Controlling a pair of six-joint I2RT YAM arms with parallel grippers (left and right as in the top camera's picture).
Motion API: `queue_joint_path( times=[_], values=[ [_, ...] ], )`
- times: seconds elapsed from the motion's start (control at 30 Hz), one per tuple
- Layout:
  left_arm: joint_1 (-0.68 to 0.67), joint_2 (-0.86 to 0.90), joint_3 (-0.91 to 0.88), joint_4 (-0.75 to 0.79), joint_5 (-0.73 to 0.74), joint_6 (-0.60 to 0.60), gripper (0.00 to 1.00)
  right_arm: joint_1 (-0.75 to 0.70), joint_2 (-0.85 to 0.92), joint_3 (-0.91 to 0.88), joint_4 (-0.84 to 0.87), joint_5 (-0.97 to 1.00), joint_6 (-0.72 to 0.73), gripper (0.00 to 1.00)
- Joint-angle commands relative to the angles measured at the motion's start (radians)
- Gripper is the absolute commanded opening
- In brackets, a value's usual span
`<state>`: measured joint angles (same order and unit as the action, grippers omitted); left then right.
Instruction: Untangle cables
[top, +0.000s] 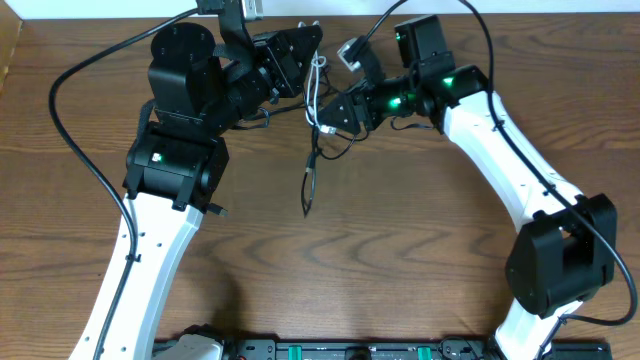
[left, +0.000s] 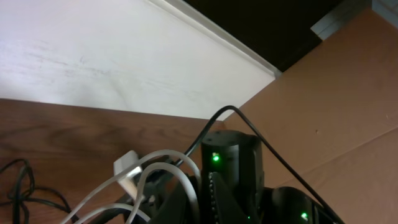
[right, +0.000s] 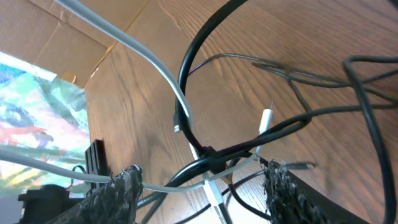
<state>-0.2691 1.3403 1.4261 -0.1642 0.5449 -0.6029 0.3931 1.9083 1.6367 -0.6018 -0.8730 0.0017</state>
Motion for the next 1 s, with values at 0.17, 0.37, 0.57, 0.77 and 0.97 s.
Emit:
queue_joint_path(
  times=[0.17, 0.37, 0.57, 0.77, 0.97],
  values=[
    [0.006, -0.017, 0.031, 0.015, 0.021, -0.027, 0.07, 0.089, 0.076, 0.003, 0.143, 0.142, 0.217, 0.52],
    [0.006, -0.02, 0.031, 0.016, 0.024, -0.026, 0.07, 0.132, 0.186, 0.003, 0.207, 0.402, 0.477, 0.43],
    [0.056, -0.046, 0.031, 0.021, 0.016, -0.019, 0.07, 0.074, 0.255, 0.003, 0.131, 0.5, 0.559, 0.37],
    [0.159, -0.088, 0.041, 0.058, -0.001, -0.019, 0.07, 0.011, 0.26, 0.003, 0.085, 0.501, 0.55, 0.49],
    [0.219, -0.109, 0.044, 0.034, -0.006, -0.014, 0.07, 0.006, 0.261, 0.003, 0.064, 0.486, 0.47, 0.47]
  ],
)
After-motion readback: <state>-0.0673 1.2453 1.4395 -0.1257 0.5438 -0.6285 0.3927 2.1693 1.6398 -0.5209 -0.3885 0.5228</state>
